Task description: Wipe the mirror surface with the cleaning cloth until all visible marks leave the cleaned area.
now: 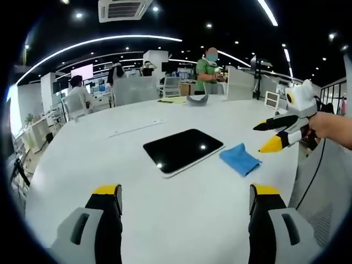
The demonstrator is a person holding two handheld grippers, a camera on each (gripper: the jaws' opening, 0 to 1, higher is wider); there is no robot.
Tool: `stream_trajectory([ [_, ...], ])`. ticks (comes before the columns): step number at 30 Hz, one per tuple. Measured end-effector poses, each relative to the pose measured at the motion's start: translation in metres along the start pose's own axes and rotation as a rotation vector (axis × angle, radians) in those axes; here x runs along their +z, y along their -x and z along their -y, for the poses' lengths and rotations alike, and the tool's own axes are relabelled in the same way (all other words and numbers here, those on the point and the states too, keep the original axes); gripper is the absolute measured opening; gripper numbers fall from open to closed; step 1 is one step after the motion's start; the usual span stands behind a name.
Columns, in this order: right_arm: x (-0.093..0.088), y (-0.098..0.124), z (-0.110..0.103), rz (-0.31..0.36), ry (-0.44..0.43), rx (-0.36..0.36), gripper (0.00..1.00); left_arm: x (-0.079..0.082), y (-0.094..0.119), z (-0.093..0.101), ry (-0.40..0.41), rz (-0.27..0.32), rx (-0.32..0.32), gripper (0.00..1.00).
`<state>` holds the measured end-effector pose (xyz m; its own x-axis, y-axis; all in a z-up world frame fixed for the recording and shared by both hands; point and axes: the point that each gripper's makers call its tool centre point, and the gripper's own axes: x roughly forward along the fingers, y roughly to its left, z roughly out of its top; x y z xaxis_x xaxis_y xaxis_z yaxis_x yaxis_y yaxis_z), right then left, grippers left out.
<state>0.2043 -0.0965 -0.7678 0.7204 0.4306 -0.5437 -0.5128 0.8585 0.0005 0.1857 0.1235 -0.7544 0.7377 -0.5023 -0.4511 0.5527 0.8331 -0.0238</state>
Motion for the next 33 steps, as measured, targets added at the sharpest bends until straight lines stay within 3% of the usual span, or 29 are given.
stream_trajectory([
  [13,0.011,0.015,0.004,0.047,0.010,-0.052,0.90,0.003,0.003,-0.003,0.016,0.021,0.032,0.97],
  [33,0.009,0.018,0.006,0.047,-0.034,-0.068,0.87,0.005,-0.001,-0.005,0.013,0.026,0.006,0.96],
])
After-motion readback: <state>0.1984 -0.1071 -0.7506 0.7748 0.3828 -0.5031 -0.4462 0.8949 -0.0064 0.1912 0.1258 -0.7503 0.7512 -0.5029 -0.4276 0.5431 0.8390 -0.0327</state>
